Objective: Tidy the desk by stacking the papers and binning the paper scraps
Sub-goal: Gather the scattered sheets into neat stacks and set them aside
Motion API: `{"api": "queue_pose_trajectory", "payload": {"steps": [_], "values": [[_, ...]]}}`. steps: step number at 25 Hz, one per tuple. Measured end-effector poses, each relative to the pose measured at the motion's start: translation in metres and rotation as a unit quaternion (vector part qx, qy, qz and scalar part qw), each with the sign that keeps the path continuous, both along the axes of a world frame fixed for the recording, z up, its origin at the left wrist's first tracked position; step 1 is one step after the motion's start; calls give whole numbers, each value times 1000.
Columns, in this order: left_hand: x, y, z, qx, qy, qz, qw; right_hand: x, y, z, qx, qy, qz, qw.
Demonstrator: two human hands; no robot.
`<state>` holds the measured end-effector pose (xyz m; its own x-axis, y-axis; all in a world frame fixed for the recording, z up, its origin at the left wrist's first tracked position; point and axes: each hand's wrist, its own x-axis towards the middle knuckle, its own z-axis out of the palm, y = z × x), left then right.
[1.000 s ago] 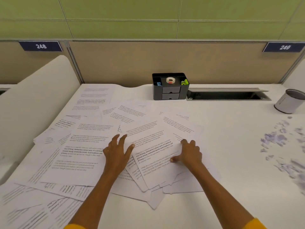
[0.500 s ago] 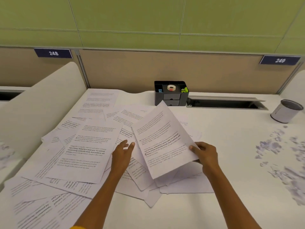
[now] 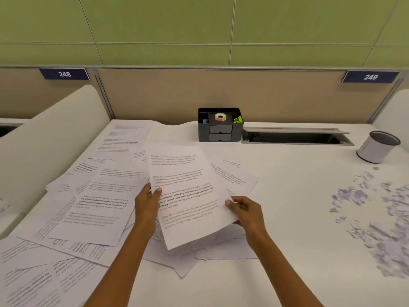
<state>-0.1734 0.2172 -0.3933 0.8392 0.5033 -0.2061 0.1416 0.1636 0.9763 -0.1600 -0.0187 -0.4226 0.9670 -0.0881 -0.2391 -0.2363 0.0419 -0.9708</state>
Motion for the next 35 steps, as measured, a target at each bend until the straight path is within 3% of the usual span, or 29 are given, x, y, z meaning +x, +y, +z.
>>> {"api": "queue_pose_trajectory", "payload": {"steps": [2,4,6,8,10,12,17,23,27,32,35], "values": [[-2,6,2,-5,-5,36,999,2,-4,1,-49,-30,-4,998],[-6,15,4,-8,-8,67,998,5,-10,-4,-167,-58,-1,984],[-13,24,6,-25,-12,97,995,8,-14,-13,-305,-75,55,948],[-22,31,6,-46,-14,118,992,9,-13,-24,-419,-99,160,888],[-27,35,3,-49,-10,127,991,9,-11,-27,-489,-101,230,835],[-29,40,1,-36,-4,129,991,8,-11,-27,-505,-84,249,822],[-17,58,-4,-11,19,99,995,24,-27,-22,-484,-25,202,851],[0,79,-5,12,40,38,998,26,-8,-6,-491,42,41,869],[6,89,-12,-3,45,14,999,13,29,-5,-516,114,71,846],[10,93,-16,-16,45,-2,999,20,24,-1,-346,116,-42,930],[15,93,-18,-24,49,-9,998,25,11,5,-280,72,-98,952]]}}
